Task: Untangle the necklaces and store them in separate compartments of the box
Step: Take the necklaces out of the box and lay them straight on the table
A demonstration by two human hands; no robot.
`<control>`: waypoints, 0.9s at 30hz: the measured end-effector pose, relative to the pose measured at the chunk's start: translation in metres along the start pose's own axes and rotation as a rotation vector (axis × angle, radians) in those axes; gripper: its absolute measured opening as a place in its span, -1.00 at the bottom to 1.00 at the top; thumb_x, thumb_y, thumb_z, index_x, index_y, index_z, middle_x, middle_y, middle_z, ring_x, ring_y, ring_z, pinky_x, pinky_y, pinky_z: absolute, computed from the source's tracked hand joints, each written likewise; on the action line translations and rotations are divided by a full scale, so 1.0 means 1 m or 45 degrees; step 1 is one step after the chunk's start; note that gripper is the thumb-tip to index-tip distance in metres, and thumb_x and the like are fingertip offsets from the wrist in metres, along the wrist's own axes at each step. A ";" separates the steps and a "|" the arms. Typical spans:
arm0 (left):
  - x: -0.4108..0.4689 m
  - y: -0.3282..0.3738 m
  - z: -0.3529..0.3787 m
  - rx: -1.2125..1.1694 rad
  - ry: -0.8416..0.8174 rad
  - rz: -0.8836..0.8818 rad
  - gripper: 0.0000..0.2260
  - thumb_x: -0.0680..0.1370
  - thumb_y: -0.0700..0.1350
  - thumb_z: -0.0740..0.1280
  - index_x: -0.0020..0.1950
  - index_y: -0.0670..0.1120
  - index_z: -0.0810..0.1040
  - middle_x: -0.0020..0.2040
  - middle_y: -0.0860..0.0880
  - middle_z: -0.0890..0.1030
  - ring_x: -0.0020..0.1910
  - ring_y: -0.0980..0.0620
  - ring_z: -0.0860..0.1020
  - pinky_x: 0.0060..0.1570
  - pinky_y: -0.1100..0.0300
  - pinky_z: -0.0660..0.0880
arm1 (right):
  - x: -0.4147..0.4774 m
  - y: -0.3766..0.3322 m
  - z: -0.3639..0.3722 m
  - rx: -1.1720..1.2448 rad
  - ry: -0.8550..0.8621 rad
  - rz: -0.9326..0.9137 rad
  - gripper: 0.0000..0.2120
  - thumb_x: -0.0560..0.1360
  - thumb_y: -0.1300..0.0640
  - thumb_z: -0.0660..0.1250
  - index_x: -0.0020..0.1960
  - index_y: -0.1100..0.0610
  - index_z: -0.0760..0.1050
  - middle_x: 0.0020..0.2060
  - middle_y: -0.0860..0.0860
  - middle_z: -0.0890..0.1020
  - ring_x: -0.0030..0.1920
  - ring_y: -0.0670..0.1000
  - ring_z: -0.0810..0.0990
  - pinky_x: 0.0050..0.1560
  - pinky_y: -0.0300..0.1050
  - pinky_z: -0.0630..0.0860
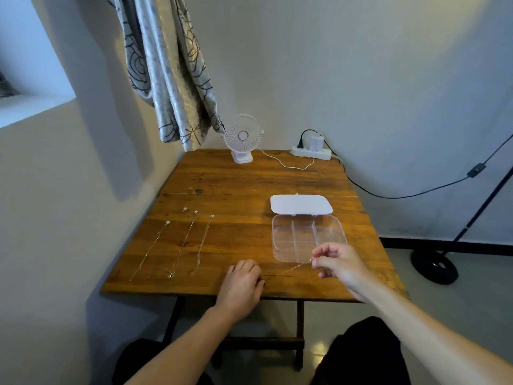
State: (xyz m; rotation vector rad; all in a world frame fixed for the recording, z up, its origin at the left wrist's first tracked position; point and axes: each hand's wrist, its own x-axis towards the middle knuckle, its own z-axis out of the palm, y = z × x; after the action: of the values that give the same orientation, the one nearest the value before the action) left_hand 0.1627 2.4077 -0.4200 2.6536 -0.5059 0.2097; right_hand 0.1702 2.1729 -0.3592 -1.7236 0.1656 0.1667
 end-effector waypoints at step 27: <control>-0.052 -0.061 -0.041 -0.111 0.145 -0.394 -0.82 0.55 -0.13 0.31 0.13 -0.01 0.57 -0.02 0.11 0.53 -0.06 0.22 0.47 0.03 0.28 0.48 | 0.030 -0.029 0.038 -0.153 0.191 -0.135 -0.82 0.45 0.32 0.43 0.04 0.18 0.63 -0.15 0.11 0.68 -0.26 0.03 0.63 -0.25 -0.14 0.64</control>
State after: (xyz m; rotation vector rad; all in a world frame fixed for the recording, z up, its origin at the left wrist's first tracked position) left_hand 0.1352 2.4937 -0.4181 2.5738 -0.0630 0.2357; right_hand 0.2047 2.2147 -0.3435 -1.8602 0.1770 -0.0323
